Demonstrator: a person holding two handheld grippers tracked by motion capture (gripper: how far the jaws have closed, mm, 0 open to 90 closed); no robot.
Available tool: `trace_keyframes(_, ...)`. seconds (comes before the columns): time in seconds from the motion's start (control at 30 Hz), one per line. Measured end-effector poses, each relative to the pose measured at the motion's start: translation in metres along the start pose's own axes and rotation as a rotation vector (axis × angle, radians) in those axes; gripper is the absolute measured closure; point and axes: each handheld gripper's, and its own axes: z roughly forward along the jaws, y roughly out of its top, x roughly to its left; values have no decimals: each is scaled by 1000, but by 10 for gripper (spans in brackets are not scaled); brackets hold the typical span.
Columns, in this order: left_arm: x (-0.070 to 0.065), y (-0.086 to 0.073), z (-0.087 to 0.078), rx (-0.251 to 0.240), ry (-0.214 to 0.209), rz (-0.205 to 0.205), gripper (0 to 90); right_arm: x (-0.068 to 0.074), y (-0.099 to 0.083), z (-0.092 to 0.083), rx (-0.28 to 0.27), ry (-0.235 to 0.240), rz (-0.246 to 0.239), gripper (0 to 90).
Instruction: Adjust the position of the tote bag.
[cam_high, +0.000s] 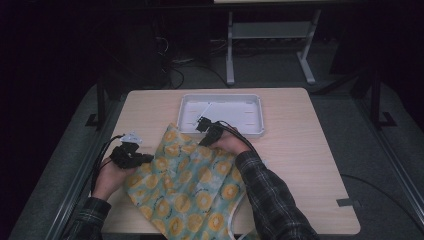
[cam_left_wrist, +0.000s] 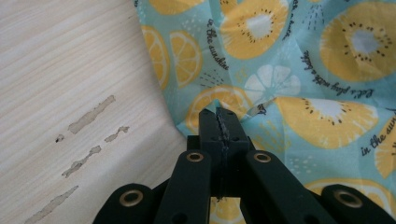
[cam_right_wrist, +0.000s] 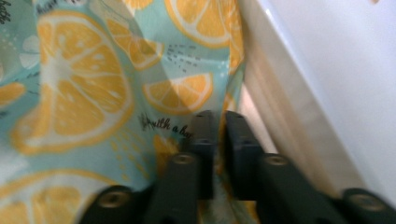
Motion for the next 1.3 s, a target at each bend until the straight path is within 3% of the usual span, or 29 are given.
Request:
trace_keyframes(0.17,0,-1,-1,-6,-6,-10,898,4,3,-2,1,-16,-30,897)
trace_keyframes(0.43,5,-4,-12,-37,7,-24,898,4,-3,-29,-82,-31,-44,900)
trace_keyframes(0.67,11,5,-17,-88,34,-28,898,-2,-19,-55,-124,-64,-23,900)
trace_keyframes(0.7,11,9,-16,-98,34,-20,899,-5,-27,-61,-132,-64,-1,900)
trace_keyframes(0.83,9,10,-13,-89,34,-18,899,-12,-35,-64,-157,-61,34,895)
trace_keyframes(0.87,9,9,-14,-90,33,-20,899,-14,-32,-63,-195,-44,59,785)
trace_keyframes(0.9,9,9,-14,-90,33,-20,899,-14,-32,-63,-195,-44,59,785)
trace_keyframes(0.93,9,9,-16,-92,31,-18,898,-12,-23,-59,-203,-25,51,711)
trace_keyframes(1.07,7,9,-16,-90,26,-11,898,-6,-6,-51,-215,-17,30,665)
trace_keyframes(1.1,6,9,-16,-90,21,-8,898,-4,9,-45,-225,-6,21,633)
trace_keyframes(1.17,6,9,-16,-92,18,-9,898,-4,15,-42,-231,0,17,616)
trace_keyframes(1.2,7,9,-16,-94,16,-8,898,-5,26,-34,-233,20,19,580)
trace_keyframes(1.3,9,9,-17,-92,17,0,898,-5,36,-27,-224,27,12,545)
